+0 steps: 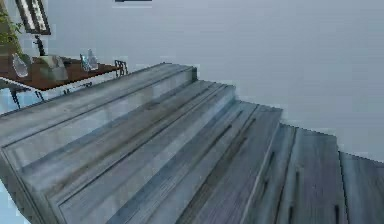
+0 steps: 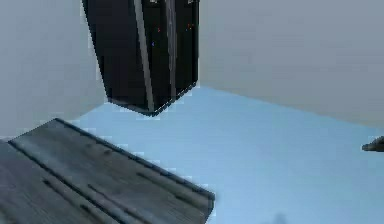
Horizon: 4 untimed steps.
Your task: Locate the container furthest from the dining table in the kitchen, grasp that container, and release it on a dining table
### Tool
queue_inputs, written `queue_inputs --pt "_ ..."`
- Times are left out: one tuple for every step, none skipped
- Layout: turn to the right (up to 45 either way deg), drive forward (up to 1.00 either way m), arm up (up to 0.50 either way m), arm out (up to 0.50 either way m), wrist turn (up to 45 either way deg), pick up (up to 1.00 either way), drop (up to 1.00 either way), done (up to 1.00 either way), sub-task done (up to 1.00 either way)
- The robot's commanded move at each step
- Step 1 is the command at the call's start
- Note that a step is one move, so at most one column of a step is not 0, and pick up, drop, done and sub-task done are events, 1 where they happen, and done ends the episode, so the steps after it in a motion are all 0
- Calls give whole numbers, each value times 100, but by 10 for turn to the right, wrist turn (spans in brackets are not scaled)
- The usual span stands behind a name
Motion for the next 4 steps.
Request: queue_inputs --pt "-450 0 0 0 0 0 0 0 0" --pt "-450 0 0 0 0 0 0 0 0" --pt "-450 0 0 0 0 0 0 0 0" --pt "-120 0 0 0 0 0 0 0 0"
